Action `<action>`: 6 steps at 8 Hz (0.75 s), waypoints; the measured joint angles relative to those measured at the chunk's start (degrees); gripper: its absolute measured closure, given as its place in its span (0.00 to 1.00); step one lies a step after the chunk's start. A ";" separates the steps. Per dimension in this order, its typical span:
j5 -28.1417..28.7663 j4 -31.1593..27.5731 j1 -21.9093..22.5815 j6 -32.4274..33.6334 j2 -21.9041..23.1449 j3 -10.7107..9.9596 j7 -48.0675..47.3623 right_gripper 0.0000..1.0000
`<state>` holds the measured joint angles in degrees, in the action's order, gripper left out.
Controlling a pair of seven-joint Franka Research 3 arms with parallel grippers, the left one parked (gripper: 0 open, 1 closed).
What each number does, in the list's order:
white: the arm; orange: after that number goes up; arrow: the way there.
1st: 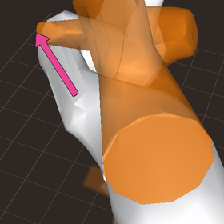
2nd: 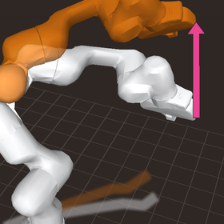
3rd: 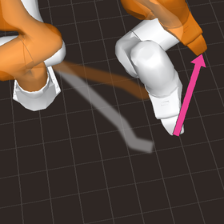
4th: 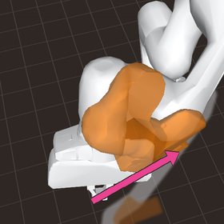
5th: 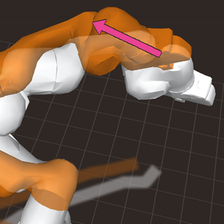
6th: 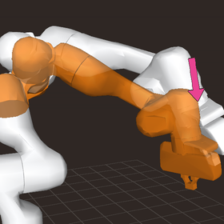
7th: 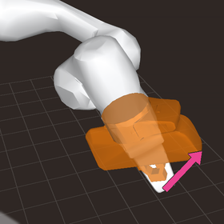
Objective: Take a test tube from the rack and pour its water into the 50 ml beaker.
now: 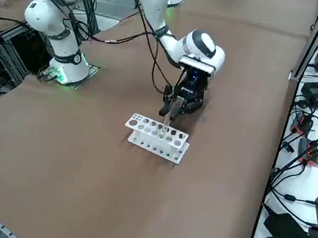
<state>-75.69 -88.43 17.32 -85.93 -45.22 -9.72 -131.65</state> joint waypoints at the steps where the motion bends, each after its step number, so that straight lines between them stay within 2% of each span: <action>1: 0.07 0.97 0.14 -0.06 1.80 0.01 1.38 0.76; 4: 1.51 1.60 1.73 -0.07 7.54 0.22 6.38 0.76; 6: 7.63 3.36 4.39 0.07 10.01 0.32 11.44 0.76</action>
<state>-68.05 -85.07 21.71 -85.86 -35.21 -9.41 -120.21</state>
